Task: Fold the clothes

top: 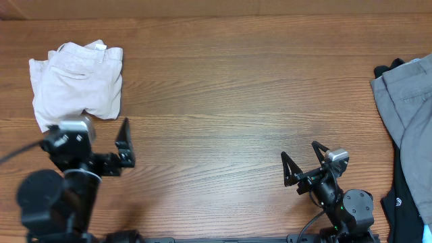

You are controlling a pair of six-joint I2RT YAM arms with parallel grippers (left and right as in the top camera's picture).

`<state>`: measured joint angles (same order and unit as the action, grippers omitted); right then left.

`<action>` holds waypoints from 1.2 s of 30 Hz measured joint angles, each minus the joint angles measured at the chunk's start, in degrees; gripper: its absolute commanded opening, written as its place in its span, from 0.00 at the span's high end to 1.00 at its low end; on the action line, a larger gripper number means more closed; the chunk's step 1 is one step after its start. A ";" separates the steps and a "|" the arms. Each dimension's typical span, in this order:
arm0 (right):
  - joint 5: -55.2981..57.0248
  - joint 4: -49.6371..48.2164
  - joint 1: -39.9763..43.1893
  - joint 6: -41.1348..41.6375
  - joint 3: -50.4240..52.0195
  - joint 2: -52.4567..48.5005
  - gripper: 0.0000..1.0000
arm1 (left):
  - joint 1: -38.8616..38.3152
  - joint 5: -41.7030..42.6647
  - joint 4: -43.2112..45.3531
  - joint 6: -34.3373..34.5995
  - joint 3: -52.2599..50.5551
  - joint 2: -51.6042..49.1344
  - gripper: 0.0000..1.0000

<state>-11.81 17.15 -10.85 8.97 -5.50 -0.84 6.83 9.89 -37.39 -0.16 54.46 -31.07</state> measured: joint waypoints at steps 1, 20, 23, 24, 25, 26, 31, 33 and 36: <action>0.02 -0.02 0.00 -0.02 0.00 0.00 0.00 | 0.02 0.11 0.61 0.00 -2.29 1.27 0.00; 0.02 0.02 0.00 0.00 0.04 0.00 0.00 | 0.02 1.53 24.35 5.01 -42.77 29.70 0.00; 0.00 0.00 0.00 0.00 0.04 0.00 0.00 | 0.02 1.55 27.91 6.34 -45.75 30.01 0.00; 0.00 -0.02 0.00 0.00 0.04 0.00 0.00 | 0.02 1.53 28.87 6.73 -46.62 30.05 0.00; 0.00 -0.02 0.00 0.00 0.04 0.00 0.00 | 0.02 1.55 29.94 7.23 -47.54 30.08 0.00; 0.00 -0.02 0.00 0.02 0.04 0.00 0.00 | 0.02 1.57 30.95 7.65 -48.50 30.08 0.00; 0.00 0.00 0.00 0.00 0.04 0.00 0.00 | 0.02 1.70 33.18 9.42 -52.94 30.10 0.00; 0.00 0.00 0.00 0.00 0.04 0.00 0.00 | 0.02 1.70 33.62 9.70 -53.77 30.10 0.00; 0.00 0.00 0.00 0.00 0.04 0.00 0.00 | 0.02 1.70 33.97 10.14 -53.79 30.14 0.00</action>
<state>-11.81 17.15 -10.85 8.97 -5.45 -0.84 6.85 11.60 -3.42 9.98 0.67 -0.93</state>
